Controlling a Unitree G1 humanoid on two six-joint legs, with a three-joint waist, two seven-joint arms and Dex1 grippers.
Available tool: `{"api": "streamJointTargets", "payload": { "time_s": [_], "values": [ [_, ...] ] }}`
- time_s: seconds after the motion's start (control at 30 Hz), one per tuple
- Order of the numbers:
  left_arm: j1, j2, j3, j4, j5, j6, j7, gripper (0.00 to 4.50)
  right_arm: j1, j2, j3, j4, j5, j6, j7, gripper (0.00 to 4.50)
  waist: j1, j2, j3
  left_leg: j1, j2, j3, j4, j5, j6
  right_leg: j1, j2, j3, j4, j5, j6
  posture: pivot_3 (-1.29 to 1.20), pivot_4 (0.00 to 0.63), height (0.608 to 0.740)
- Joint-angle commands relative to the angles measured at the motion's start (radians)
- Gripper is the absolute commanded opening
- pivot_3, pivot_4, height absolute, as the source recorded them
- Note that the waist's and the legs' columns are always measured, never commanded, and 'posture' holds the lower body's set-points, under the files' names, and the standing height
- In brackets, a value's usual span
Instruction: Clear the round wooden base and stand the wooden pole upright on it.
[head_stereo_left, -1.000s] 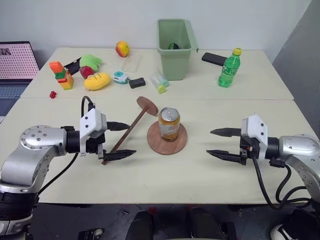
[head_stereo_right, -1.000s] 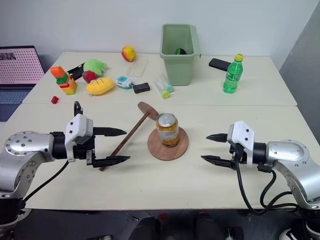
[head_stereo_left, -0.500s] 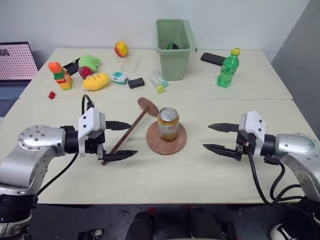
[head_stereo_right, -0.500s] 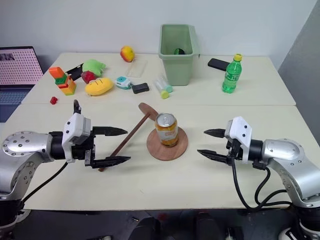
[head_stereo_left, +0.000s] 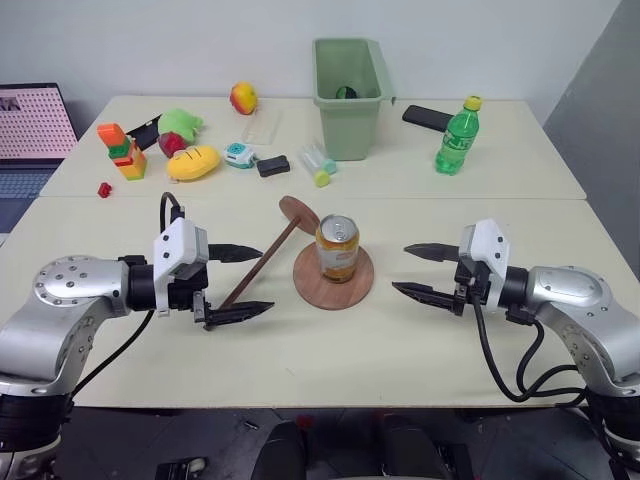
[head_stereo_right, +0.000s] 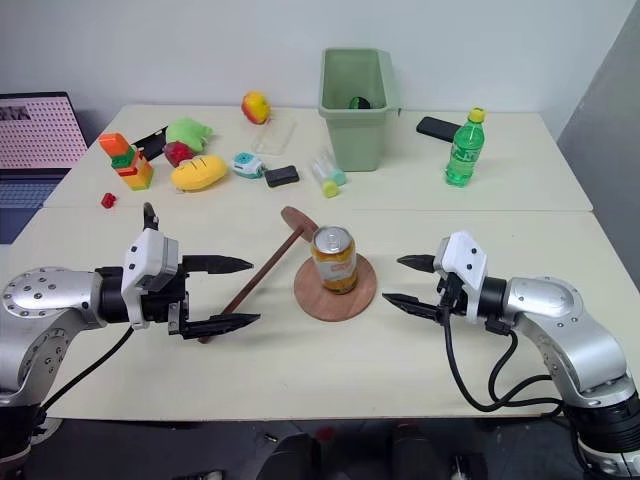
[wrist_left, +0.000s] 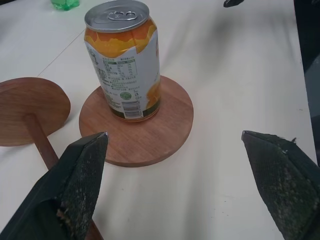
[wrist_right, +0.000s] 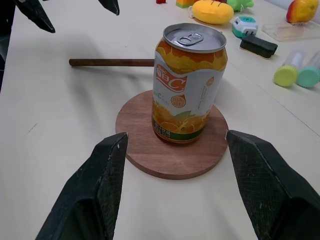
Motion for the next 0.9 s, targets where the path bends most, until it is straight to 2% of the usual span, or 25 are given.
{"api": "streamJointTargets", "payload": {
  "time_s": [0.03,0.1,0.33,0.7,0.9],
  "values": [
    [-0.021,0.008,0.027,-0.014,-0.011,-0.020,-0.007,4.50,-0.006,-0.016,-0.023,-0.021,0.039,0.019,0.028,3.97,0.000,0.000,0.000,0.000,0.000,0.000,0.000,0.000,0.000,0.000,0.000,0.000,0.000,0.000,0.000,0.00,0.150,0.740],
    [-0.030,0.005,0.022,-0.006,-0.010,-0.023,-0.007,4.50,-0.007,-0.018,-0.025,-0.028,0.053,0.030,0.034,4.47,0.000,0.000,0.000,0.000,0.000,0.000,0.000,0.000,0.000,0.000,0.000,0.000,0.000,0.000,0.000,0.00,0.150,0.740],
    [-0.044,-0.005,0.008,-0.003,-0.012,-0.028,-0.010,4.50,-0.018,0.013,-0.003,-0.016,0.062,0.050,0.010,4.49,0.000,0.000,0.000,0.000,0.000,0.000,0.000,0.000,0.000,0.000,0.000,0.000,0.000,0.000,0.000,0.00,0.150,0.740],
    [-0.073,-0.028,-0.020,0.008,0.001,-0.047,-0.021,4.50,-0.157,0.327,0.144,0.311,-0.137,-0.104,-0.177,4.49,-0.004,0.000,0.000,0.000,0.001,0.001,0.000,0.000,0.000,-0.002,0.001,0.001,0.003,0.000,0.000,0.00,0.150,0.740],
    [-0.071,-0.023,-0.022,0.004,0.002,-0.050,-0.026,4.50,-0.213,0.444,0.198,0.455,-0.215,-0.199,-0.195,4.49,-0.010,0.000,0.000,0.000,0.000,0.001,0.000,0.000,0.000,-0.003,0.001,0.001,0.004,0.000,0.000,0.00,0.150,0.740]
  ]
}}
